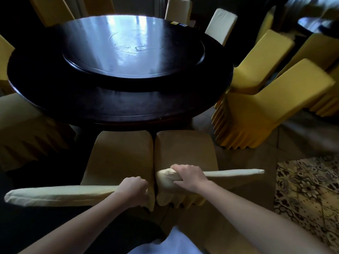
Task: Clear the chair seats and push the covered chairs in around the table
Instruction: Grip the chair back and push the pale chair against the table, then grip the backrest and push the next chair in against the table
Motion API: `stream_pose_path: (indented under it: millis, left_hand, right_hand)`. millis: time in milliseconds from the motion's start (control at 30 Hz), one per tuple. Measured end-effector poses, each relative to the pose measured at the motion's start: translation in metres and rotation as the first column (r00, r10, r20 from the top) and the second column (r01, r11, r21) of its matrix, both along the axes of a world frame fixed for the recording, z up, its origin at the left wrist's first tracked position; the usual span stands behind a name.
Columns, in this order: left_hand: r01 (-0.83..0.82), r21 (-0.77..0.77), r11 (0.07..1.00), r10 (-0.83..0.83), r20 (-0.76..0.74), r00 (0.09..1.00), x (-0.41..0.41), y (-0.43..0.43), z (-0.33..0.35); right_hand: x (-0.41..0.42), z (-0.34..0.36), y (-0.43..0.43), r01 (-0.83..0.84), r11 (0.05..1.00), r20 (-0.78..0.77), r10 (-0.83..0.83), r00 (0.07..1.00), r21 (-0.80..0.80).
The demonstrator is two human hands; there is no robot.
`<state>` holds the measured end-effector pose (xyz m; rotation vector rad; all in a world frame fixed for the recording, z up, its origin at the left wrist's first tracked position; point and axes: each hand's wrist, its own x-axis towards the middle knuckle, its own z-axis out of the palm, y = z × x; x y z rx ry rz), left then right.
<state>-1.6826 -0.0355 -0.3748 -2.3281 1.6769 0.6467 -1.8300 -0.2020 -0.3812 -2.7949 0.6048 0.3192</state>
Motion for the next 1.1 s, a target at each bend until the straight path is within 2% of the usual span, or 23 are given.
stream_pose_path:
  millis: [67,167,233,267,367,467,633,733,867,967,1100]
  left_hand:
    - [-0.108,-0.121,0.987,0.094,-0.113,0.989,0.003,-0.013,0.0]
    - [-0.16,-0.239,0.958,0.117,-0.182,0.976,-0.003,-0.037,-0.002]
    - [-0.115,-0.249,0.962,0.055,-0.237,0.97,-0.013,-0.058,-0.003]
    - [-0.042,-0.245,0.969,-0.019,-0.241,0.97,-0.02,-0.069,-0.002]
    - [0.2,-0.224,0.954,-0.246,-0.202,0.948,-0.05,-0.108,0.007]
    - [0.284,-0.339,0.897,-0.351,-0.157,0.923,-0.094,-0.155,0.015]
    - [0.244,-0.53,0.812,-0.384,-0.172,0.907,-0.171,-0.239,0.038]
    - [0.303,-0.507,0.807,-0.412,-0.116,0.904,-0.214,-0.287,0.053]
    - [0.416,-0.478,0.774,-0.481,-0.016,0.877,-0.285,-0.361,0.059]
    - [0.43,-0.47,0.771,-0.496,-0.02,0.868,-0.339,-0.4,0.05]
    - [0.507,-0.47,0.722,-0.554,0.045,0.831,-0.398,-0.433,0.046]
  right_hand:
    - [-0.009,0.003,-0.005,0.006,0.999,0.026,-0.007,1.0,0.053]
    - [-0.029,0.005,-0.017,0.055,0.991,0.044,-0.061,0.997,0.121]
    - [-0.046,0.005,-0.026,0.087,0.985,0.064,-0.097,0.993,0.152]
    - [-0.055,0.006,-0.031,0.099,0.982,0.074,-0.113,0.991,0.163]
    - [-0.087,0.009,-0.049,0.122,0.987,0.132,-0.136,0.982,0.108]
    - [-0.129,0.014,-0.076,0.228,0.971,0.172,-0.237,0.956,0.067]
    - [-0.207,0.029,-0.124,0.382,0.923,0.254,-0.38,0.889,0.044]
    - [-0.255,0.04,-0.157,0.448,0.894,0.251,-0.435,0.865,0.008]
    - [-0.326,0.05,-0.209,0.534,0.843,0.172,-0.517,0.838,-0.064]
    - [-0.377,0.05,-0.237,0.58,0.812,0.145,-0.569,0.81,-0.056]
    - [-0.437,0.054,-0.272,0.616,0.785,0.138,-0.604,0.785,-0.065]
